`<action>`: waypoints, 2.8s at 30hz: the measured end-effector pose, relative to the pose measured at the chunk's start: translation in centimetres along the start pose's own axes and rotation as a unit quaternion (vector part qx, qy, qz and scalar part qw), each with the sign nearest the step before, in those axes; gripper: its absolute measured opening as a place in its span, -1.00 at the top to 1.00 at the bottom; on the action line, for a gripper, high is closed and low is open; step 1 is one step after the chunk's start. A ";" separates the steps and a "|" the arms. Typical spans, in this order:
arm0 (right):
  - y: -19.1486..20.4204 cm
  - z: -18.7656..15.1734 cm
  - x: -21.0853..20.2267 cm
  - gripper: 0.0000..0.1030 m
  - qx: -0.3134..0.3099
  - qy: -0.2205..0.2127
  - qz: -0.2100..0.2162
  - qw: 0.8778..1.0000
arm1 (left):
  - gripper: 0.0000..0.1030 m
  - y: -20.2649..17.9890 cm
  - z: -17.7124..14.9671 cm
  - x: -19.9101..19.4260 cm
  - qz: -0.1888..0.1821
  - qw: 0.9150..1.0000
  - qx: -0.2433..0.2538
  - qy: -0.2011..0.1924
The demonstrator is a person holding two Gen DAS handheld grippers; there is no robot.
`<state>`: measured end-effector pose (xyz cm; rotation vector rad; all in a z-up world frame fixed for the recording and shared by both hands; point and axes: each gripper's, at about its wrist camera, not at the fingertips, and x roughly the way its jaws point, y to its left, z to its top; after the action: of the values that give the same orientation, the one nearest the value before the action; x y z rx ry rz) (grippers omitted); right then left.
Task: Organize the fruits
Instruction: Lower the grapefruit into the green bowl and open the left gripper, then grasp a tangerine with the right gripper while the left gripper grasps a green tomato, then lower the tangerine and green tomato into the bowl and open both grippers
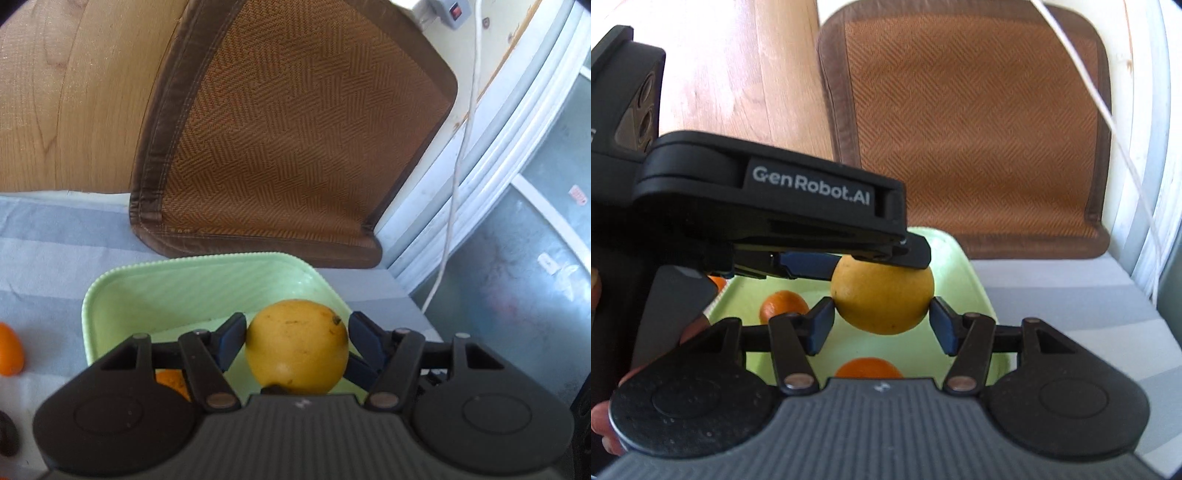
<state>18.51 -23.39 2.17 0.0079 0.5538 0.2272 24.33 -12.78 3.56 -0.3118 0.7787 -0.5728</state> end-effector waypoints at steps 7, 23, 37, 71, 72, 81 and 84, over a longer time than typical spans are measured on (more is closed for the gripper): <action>-1.0 -0.4 -2.8 -0.15 0.028 -0.073 0.001 0.997 | -0.18 0.0 0.0 -7.7 -0.033 0.997 -0.002 -0.074; 11.5 -3.4 -6.1 0.06 0.005 -0.030 0.192 0.981 | -0.17 10.4 -12.6 -22.9 0.166 0.980 0.024 -0.108; 16.2 -4.7 -1.5 0.23 -0.078 0.026 0.112 0.990 | 0.46 11.0 -14.5 -18.9 0.202 0.974 0.074 -0.070; 4.5 -5.8 -9.2 0.25 -0.024 -0.101 0.019 0.994 | 0.45 1.4 -6.7 -12.4 0.030 0.995 0.080 -0.058; 4.4 -5.7 -8.7 0.25 -0.028 -0.099 0.011 0.995 | 0.45 1.3 -6.1 -11.4 0.031 0.995 0.075 -0.051; 3.6 -6.1 -6.9 0.02 -0.026 -0.087 -0.001 0.996 | 0.26 1.2 -5.8 -7.3 0.046 0.996 0.071 -0.032; 3.4 -6.2 -7.2 0.02 -0.020 -0.090 0.003 0.996 | 0.23 1.6 -5.6 -7.6 0.036 0.997 0.061 -0.034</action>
<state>8.63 -21.99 0.91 -0.0081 0.3695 0.2402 16.44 -7.30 3.38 -0.1882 0.6842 -0.5369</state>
